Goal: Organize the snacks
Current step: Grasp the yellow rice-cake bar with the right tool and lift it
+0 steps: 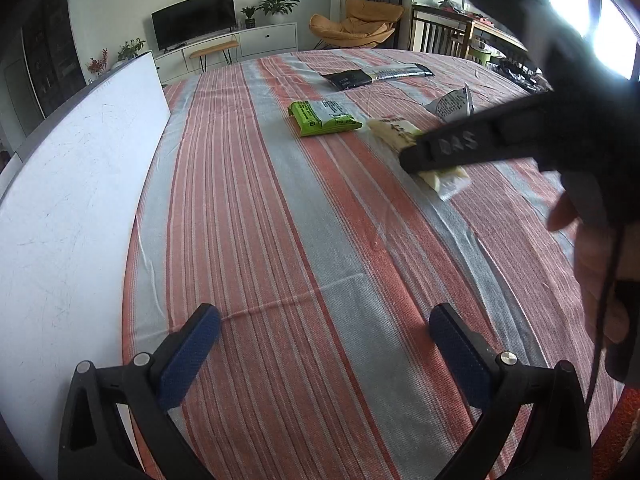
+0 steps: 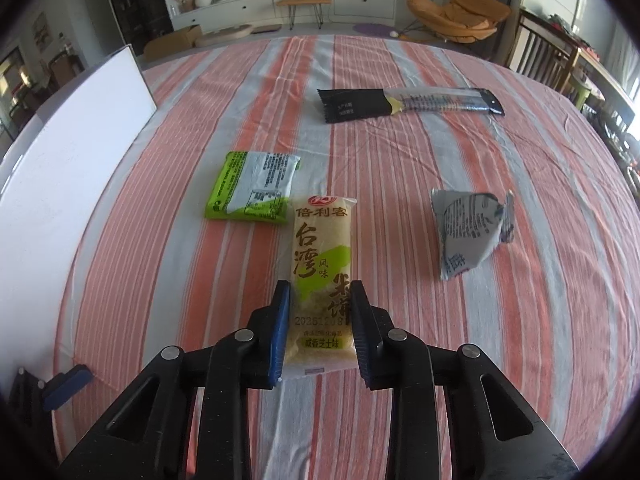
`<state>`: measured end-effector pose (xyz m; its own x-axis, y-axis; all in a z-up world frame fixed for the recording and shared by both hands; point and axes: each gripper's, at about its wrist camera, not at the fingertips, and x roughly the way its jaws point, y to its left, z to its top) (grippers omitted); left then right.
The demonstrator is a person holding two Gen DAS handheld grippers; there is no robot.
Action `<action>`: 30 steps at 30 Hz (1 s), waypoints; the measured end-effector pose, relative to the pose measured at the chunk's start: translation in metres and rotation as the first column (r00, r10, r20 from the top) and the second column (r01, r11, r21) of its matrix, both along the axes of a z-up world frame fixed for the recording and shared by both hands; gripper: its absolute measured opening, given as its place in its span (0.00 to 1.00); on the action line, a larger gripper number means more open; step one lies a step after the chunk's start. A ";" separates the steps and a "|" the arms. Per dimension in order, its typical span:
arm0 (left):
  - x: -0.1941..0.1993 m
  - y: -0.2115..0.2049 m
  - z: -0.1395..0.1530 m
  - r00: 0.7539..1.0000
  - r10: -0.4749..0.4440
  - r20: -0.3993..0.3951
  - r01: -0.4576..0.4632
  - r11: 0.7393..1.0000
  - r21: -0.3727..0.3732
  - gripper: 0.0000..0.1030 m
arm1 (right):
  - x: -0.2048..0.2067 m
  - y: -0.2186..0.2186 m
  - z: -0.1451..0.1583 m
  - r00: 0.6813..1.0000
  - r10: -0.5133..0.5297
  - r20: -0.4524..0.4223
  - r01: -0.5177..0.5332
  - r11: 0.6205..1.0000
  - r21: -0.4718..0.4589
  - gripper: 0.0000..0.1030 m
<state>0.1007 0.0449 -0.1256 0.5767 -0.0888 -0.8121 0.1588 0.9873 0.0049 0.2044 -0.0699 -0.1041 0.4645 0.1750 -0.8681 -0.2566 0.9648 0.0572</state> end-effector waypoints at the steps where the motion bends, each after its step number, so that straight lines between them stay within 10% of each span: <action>1: 0.000 0.000 0.000 1.000 0.000 0.000 0.000 1.000 0.000 1.00 | -0.011 -0.008 0.001 1.000 -0.008 -0.003 0.008 1.000 0.009 0.29; 15: 0.000 0.000 0.000 1.000 0.002 0.000 -0.002 1.000 0.000 1.00 | -0.111 -0.134 0.002 0.925 -0.370 0.087 0.364 0.928 0.077 0.29; 23: 0.000 0.000 0.000 1.000 0.002 0.000 -0.002 1.000 0.000 1.00 | -0.111 -0.111 -0.006 0.938 -0.320 0.133 0.326 0.945 -0.027 0.72; 30: 0.000 0.000 0.000 1.000 0.002 0.000 -0.002 1.000 0.000 1.00 | -0.114 -0.116 -0.008 0.936 -0.328 0.128 0.333 0.943 -0.018 0.77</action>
